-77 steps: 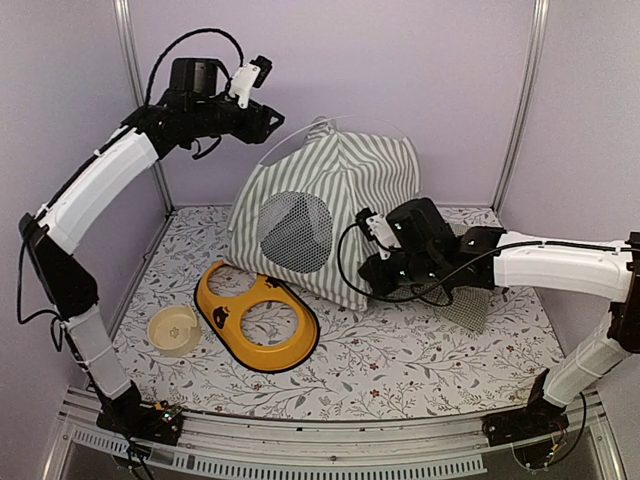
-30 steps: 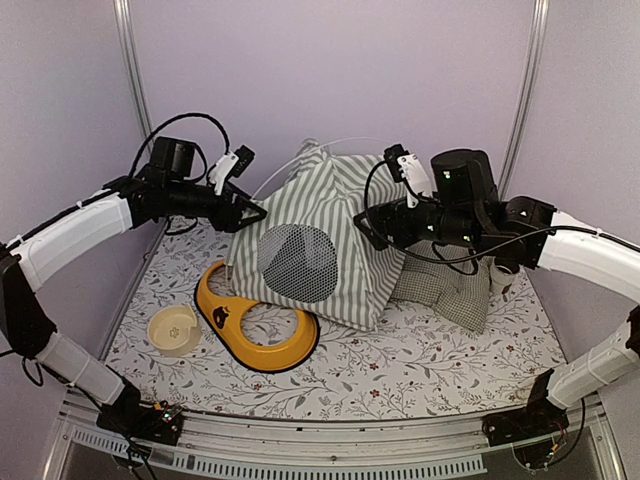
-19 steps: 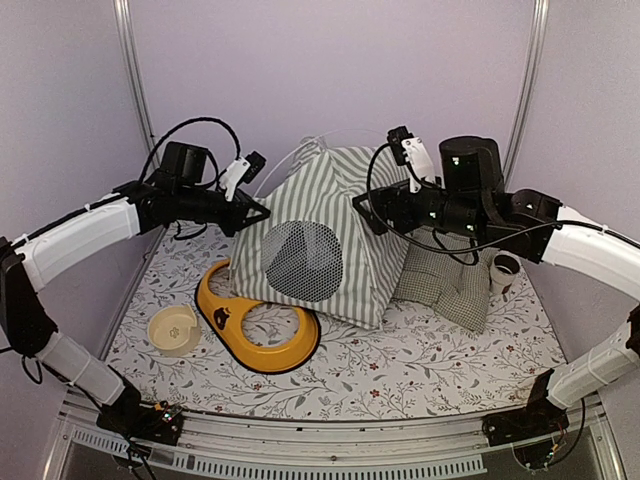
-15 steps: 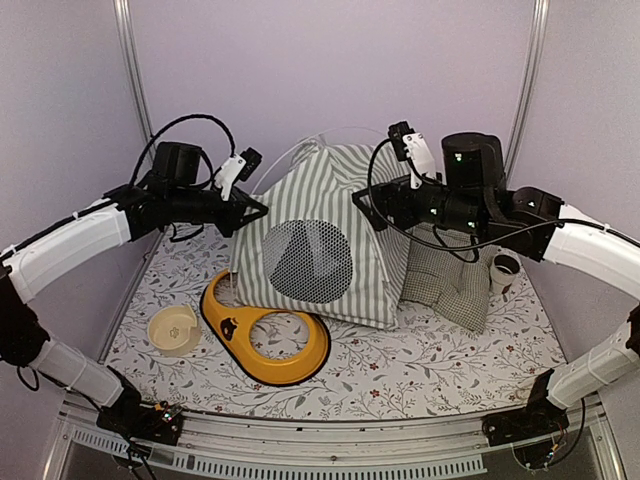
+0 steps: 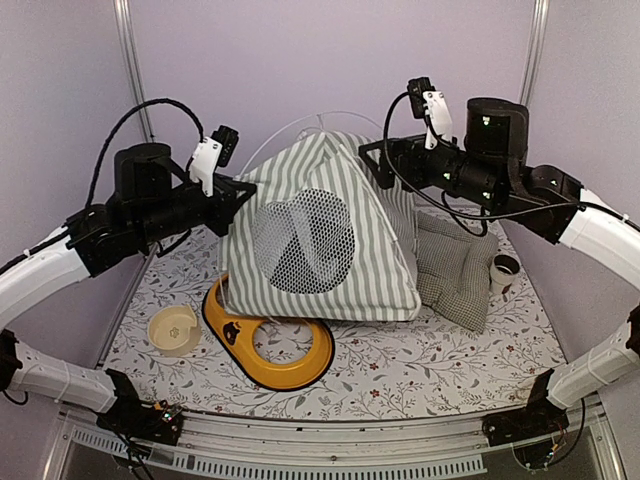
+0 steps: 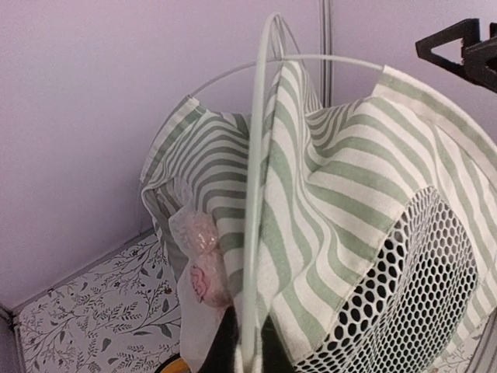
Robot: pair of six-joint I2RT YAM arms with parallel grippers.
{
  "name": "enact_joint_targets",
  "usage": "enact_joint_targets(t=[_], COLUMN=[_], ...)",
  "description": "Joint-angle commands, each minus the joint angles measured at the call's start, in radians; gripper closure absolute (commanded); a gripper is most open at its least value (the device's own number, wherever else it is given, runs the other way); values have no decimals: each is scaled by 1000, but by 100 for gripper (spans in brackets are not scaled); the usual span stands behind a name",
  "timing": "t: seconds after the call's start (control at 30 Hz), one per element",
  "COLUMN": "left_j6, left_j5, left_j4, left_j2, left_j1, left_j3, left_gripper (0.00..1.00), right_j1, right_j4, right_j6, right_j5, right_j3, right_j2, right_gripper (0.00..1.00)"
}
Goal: Set up the pet tent
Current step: Pick up the tent from the center of the board, then pass from the left arm to the right
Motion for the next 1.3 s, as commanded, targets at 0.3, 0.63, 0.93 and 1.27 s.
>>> enact_joint_targets(t=[0.3,0.63,0.93,1.27], left_j6=[-10,11,38,23], left_j5=[-306,-298,-243,-88], left_j4=[163,152,158,30], left_j2=[-145,-60,-24,43], left_j1=[-135,-136,-135,-82], left_j3=[-43,-25,-2,104], left_gripper=[100,100,100,66], right_j1=[-3,-6,-6,-6], right_j4=[4,-257,-354,-300], right_j6=[-10,8,37,-97], right_j5=[-66,-208,-98,-18], right_j3=[147,285,311,294], right_j2=[33,173,201,155], right_gripper=[2,3,33,100])
